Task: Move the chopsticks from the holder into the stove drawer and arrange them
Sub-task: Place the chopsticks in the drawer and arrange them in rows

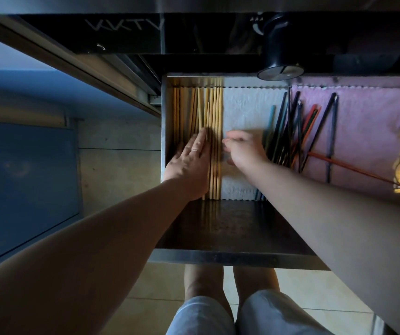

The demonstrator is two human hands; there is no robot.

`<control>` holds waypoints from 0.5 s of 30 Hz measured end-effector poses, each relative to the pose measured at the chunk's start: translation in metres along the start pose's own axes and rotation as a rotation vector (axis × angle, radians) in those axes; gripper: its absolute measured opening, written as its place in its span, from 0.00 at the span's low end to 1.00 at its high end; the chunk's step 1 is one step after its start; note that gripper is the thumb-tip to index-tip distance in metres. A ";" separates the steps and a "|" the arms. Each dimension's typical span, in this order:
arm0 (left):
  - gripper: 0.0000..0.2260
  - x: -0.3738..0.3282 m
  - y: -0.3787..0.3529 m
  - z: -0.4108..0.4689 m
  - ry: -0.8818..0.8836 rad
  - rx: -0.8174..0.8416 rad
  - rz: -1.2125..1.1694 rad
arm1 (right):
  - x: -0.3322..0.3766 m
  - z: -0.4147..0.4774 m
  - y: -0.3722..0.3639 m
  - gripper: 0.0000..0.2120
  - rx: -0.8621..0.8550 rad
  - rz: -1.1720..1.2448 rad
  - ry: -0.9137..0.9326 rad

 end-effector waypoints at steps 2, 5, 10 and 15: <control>0.36 0.002 0.000 -0.001 0.068 0.021 -0.004 | -0.002 0.001 -0.001 0.13 -0.002 -0.013 0.005; 0.38 -0.002 -0.003 -0.001 0.112 0.082 -0.005 | -0.003 -0.001 -0.004 0.11 -0.002 -0.037 0.000; 0.39 0.001 -0.002 -0.001 0.128 0.068 0.045 | -0.002 -0.002 -0.008 0.13 -0.020 -0.054 0.010; 0.38 -0.001 0.004 0.000 0.186 0.061 0.011 | 0.007 -0.003 -0.011 0.18 -0.006 -0.028 0.043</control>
Point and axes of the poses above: each hand's wrist, its own z-axis towards the middle knuckle, its own y-axis out of the back of the hand, x = y × z, the point moved 7 cm from there along z, towards the middle knuckle, and after that the axes turned 5 degrees about -x, right-handed, at the moved point
